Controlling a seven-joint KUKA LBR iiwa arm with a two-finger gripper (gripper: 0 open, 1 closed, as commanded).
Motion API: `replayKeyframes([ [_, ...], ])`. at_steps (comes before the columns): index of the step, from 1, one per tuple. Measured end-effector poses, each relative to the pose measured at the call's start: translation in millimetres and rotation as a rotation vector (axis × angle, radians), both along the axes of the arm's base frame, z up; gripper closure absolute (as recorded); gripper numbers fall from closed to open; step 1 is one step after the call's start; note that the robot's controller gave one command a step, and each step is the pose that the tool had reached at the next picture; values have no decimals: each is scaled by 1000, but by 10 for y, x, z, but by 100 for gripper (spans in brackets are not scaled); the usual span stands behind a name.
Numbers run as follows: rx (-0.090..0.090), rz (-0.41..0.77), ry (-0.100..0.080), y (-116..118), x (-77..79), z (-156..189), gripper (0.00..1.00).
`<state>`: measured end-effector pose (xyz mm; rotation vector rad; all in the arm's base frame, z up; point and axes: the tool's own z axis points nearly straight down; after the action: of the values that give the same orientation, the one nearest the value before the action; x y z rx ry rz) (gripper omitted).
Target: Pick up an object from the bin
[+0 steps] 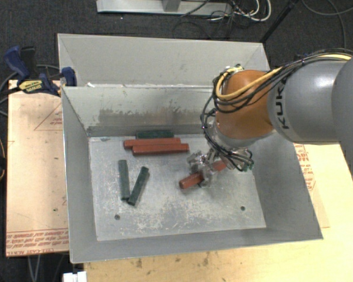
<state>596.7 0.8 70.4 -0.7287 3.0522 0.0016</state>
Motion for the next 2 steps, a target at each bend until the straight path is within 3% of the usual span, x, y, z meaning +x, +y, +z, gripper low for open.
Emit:
replayKeyframes([
  [1, 0, 0, 0, 1, -1, -2, 0],
  [2, 0, 0, 0, -2, 1, 2, 100],
])
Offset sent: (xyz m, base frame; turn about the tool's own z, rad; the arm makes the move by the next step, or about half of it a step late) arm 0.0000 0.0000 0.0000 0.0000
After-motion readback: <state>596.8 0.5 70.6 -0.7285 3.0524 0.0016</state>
